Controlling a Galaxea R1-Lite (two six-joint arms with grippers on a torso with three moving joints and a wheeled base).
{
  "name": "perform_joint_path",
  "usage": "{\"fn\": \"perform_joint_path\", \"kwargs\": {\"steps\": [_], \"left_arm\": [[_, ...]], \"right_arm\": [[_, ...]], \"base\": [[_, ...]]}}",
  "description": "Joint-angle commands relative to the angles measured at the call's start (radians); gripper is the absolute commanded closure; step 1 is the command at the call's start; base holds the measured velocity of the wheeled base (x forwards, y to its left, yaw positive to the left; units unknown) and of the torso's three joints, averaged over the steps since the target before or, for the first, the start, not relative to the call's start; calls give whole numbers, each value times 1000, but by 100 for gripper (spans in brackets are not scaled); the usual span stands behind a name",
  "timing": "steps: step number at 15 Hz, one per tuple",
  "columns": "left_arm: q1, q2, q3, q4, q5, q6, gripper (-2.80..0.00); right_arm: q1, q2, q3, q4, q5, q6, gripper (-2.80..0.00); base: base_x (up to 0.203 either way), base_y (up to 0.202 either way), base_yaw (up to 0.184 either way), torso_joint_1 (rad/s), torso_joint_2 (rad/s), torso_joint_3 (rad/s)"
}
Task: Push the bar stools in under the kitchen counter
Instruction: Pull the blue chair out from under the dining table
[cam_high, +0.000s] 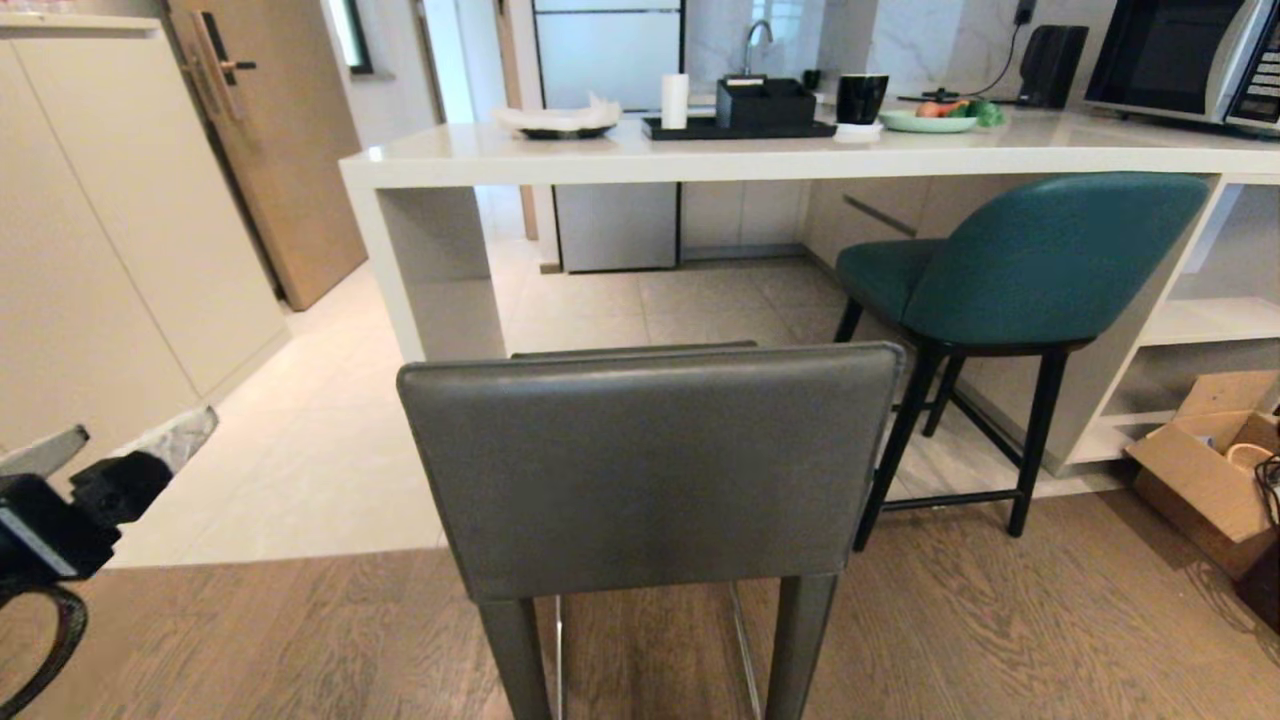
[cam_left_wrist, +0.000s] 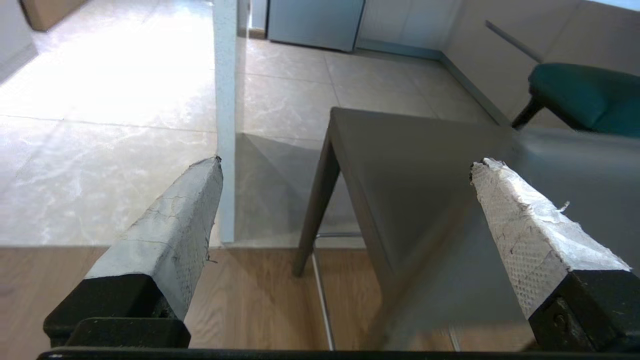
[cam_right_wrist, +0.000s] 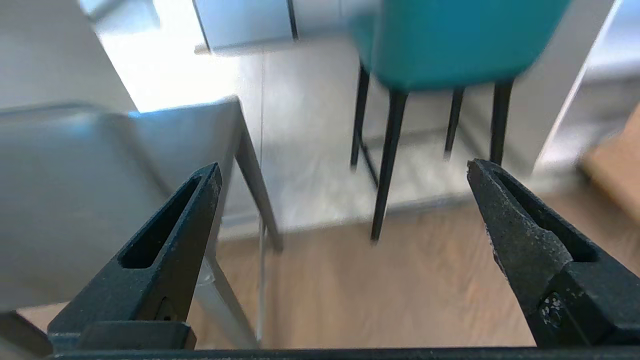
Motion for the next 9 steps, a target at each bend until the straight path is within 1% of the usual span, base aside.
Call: {"fn": "perform_joint_path", "kwargs": {"steps": [1,3,5,6,7,8,9], "left_arm": [[-4,-212,8,60,3,16,-280],[-3,-353,21,153,4,65,-280],[-5,-497,15,323,-1,111,-280],[-5,-559,6,428,-5,134,-280],[-4,-605,-1,510,-6,154,-280],[3,-637,-4,555,-4,172,-280],[21,-654,2,575,-6,187,-280]], "right_arm": [[1,-197,7,45,14,-22,-280],[1,-332,4,154,67,-40,-280],[6,-445,2,251,147,-48,-280],[18,-471,-6,306,199,-52,-280],[51,-473,-12,313,202,-52,-280],[90,-474,-18,325,201,-54,-280],[122,-475,-36,348,199,-55,-280]], "base": [[0,0,0,0,0,0],[0,0,0,0,0,0],[0,0,0,0,0,0],[0,0,0,0,0,0],[0,0,0,0,0,0],[0,0,0,0,0,0],[0,0,0,0,0,0]]}}
